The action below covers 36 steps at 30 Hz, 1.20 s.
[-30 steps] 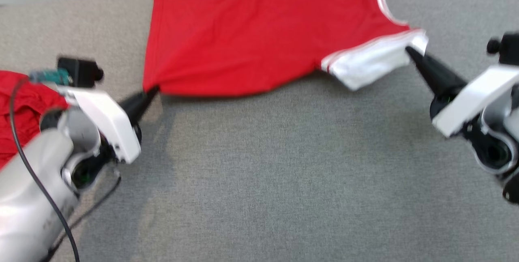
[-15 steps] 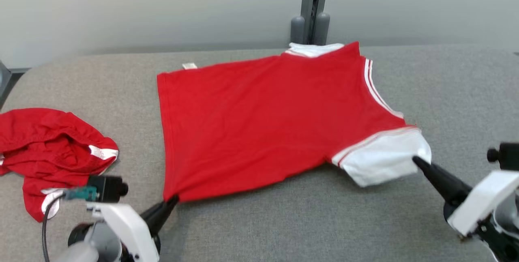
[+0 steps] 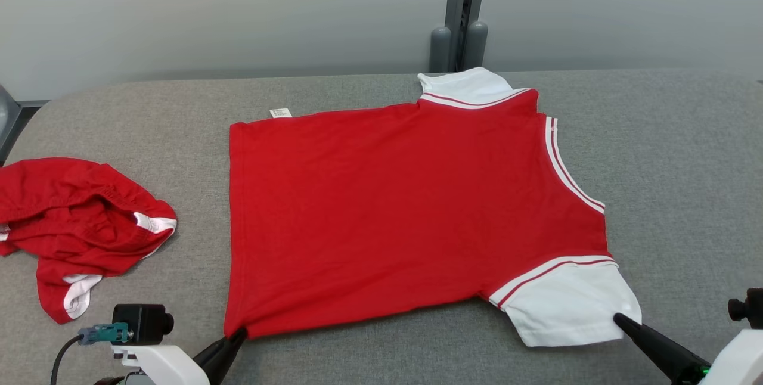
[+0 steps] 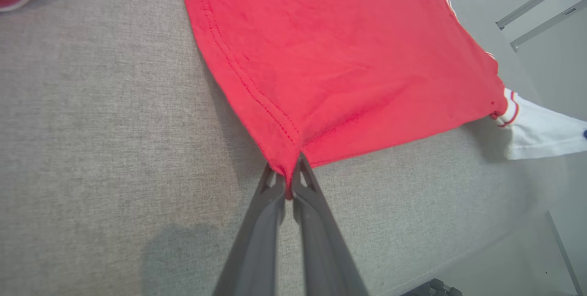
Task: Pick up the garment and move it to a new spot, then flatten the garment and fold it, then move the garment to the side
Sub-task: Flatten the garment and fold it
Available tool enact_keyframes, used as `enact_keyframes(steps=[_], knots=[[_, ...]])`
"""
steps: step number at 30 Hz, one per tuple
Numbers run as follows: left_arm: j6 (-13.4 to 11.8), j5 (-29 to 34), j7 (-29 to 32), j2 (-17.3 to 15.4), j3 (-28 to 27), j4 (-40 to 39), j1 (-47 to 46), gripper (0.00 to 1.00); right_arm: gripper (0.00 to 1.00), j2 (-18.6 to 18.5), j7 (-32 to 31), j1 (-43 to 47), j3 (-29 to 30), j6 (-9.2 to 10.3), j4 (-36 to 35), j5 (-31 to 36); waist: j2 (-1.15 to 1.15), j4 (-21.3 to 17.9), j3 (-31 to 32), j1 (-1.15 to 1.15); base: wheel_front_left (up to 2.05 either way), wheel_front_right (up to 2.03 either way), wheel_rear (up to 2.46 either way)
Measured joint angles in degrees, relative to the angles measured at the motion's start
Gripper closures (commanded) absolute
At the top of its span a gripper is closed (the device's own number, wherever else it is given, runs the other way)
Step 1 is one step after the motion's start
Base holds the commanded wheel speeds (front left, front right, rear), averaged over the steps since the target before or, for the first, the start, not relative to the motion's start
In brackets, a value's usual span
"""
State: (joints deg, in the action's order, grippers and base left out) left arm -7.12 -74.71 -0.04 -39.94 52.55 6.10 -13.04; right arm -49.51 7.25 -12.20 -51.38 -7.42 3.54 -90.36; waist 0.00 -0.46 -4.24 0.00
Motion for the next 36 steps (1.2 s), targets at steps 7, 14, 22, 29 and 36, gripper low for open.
enact_keyframes(steps=[7,14,22,29,36], knots=[[-1.1,0.6,1.1,-0.6,0.9,-0.1,0.8,1.0,1.0,-3.4,-0.8,2.9,-0.7,-0.01,-3.8,-2.5,0.0,-0.1,-1.7,0.0,0.0,0.0,0.0],[-2.4,1.1,1.5,-1.1,1.1,-0.2,0.8,1.0,1.0,-4.9,-1.6,4.0,-2.1,-0.01,-6.2,-3.9,0.0,-0.5,-2.5,0.0,0.0,0.0,0.0],[-3.1,1.3,2.6,-1.1,1.7,0.0,0.8,1.0,1.0,-5.2,-2.6,3.5,-4.3,-0.01,-5.1,-4.6,0.0,-0.6,-2.7,0.0,0.0,0.0,0.0],[-3.1,1.1,3.4,-0.3,2.4,0.5,0.9,1.0,1.0,-4.6,-3.3,3.0,-6.2,-0.01,-4.2,-6.6,0.0,-0.2,-1.4,0.0,0.0,0.0,0.0],[-3.5,1.1,4.4,0.2,3.3,0.4,1.0,0.0,0.0,-4.5,-3.5,1.7,-8.2,0.0,-2.7,-7.2,0.0,0.0,-0.5,0.0,0.0,0.0,0.0]])
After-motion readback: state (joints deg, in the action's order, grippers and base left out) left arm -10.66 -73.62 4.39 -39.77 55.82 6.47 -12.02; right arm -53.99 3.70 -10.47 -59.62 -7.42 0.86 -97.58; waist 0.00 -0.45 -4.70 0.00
